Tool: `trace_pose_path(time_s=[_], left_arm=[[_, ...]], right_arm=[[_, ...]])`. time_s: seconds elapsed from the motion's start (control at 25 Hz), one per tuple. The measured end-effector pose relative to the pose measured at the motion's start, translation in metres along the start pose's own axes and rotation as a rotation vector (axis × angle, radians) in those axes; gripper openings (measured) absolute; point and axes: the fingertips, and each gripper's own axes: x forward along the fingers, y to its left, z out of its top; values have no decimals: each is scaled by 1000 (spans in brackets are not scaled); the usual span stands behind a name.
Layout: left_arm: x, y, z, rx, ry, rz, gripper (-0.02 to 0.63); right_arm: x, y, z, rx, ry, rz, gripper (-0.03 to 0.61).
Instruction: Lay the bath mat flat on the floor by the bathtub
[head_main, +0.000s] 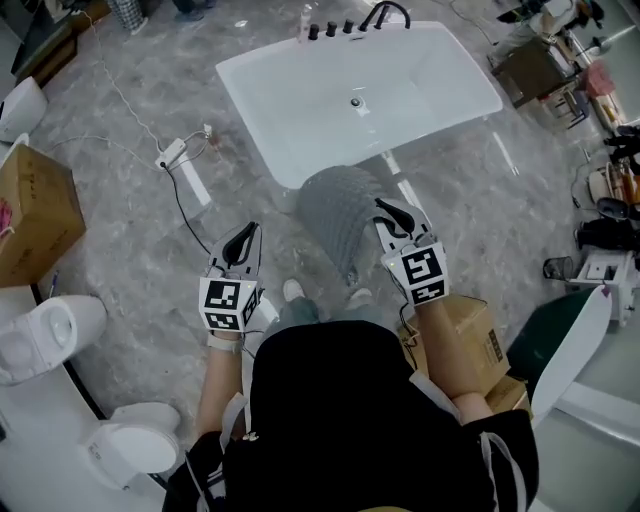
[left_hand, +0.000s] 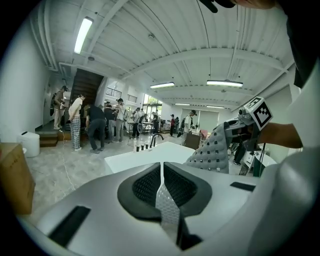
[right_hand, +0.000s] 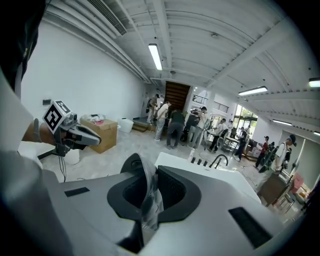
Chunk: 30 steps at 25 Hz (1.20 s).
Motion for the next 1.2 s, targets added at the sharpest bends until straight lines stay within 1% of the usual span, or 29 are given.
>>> trace_pose_path(time_s=[0.12, 0.36, 0.48, 0.64, 0.8, 0.96, 1.08, 1.2], left_arm=[[-9, 7, -16, -21, 14, 47, 20], [-19, 12, -66, -119, 66, 167, 21], [-22, 12, -96, -176, 101, 226, 21], [-43, 14, -141, -262, 145, 330, 21], [-59, 31, -184, -329, 161, 425, 21], [-77, 40, -232, -380, 196, 494, 21], [-85, 47, -266, -407, 227, 509, 21], [-90, 55, -297, -437, 268, 492, 21]], right_arm=[[19, 16, 0, -16, 7, 72, 37], [56, 60, -12, -38, 26, 267, 37], [78, 84, -24, -61, 45, 359, 37], [108, 129, -48, -95, 78, 477, 37], [146, 163, -80, -115, 97, 531, 37], [184, 199, -118, -116, 119, 565, 37], [215, 226, -148, -111, 144, 562, 37], [240, 253, -173, -140, 172, 554, 37]])
